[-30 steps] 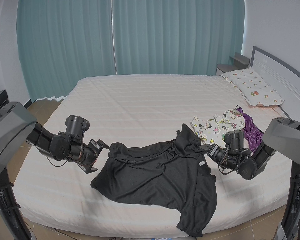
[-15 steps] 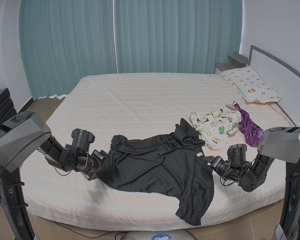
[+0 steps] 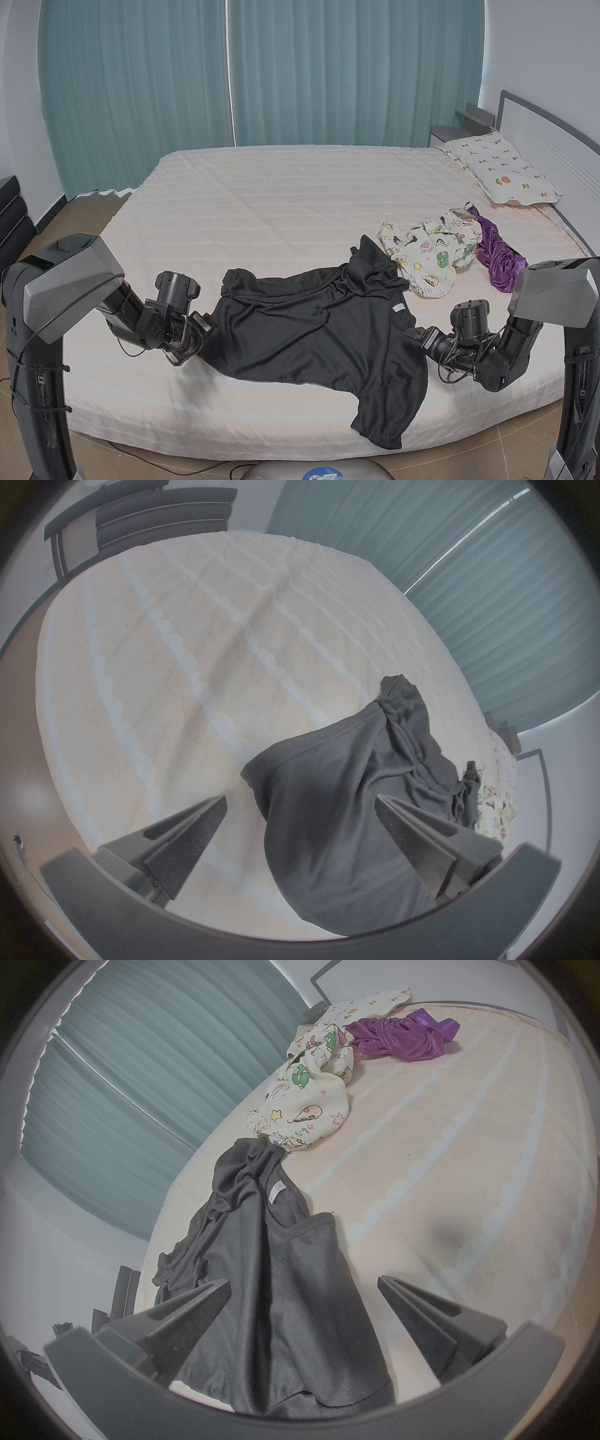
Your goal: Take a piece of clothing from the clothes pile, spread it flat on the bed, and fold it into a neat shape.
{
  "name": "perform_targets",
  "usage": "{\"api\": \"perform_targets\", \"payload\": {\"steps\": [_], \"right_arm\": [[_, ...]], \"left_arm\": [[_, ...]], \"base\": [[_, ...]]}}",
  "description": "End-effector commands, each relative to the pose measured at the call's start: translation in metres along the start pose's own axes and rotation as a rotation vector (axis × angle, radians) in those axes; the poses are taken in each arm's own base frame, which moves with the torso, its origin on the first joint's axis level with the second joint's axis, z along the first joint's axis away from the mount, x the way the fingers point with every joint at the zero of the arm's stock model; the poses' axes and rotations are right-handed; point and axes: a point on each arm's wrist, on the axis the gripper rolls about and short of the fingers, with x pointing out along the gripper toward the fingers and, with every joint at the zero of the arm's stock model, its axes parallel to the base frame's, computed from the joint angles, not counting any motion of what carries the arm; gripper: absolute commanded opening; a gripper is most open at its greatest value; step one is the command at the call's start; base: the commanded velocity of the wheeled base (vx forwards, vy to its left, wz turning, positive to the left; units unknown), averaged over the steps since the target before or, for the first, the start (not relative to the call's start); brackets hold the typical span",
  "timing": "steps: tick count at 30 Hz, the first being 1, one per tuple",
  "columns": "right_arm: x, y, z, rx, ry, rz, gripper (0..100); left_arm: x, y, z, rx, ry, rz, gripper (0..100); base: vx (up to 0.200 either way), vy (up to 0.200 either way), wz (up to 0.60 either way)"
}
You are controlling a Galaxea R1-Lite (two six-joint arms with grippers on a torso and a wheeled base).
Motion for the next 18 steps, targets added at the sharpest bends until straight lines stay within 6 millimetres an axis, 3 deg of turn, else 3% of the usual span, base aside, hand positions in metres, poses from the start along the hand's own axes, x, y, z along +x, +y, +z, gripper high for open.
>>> {"api": "perform_targets", "payload": {"steps": [1, 7, 8, 17, 18], "right_arm": [[0.001, -0.001, -0.003, -0.003, 0.010, -0.004, 100], [-0.002, -0.002, -0.005, -0.013, 0.021, -0.006, 100], [-0.002, -0.002, -0.005, -0.013, 0.021, -0.006, 100], [-0.015, -0.015, -0.021, -0.141, 0.110, -0.030, 100], [-0.018, -0.019, -0.025, -0.184, 0.138, -0.032, 100]], "left_arm": [[0.010, 0.003, -0.008, 0.035, -0.004, 0.036, 100], [0.021, -0.003, -0.005, 0.037, -0.035, 0.039, 100], [0.021, -0.003, -0.005, 0.037, -0.035, 0.039, 0], [0.019, 0.012, -0.014, 0.105, -0.034, 0.130, 0], [0.010, 0.015, -0.011, 0.102, -0.027, 0.151, 0]], "base": [[0.000, 0.000, 0.00], [0.000, 0.000, 0.00], [0.000, 0.000, 0.00], [0.000, 0.000, 0.00], [0.000, 0.000, 0.00]]}}
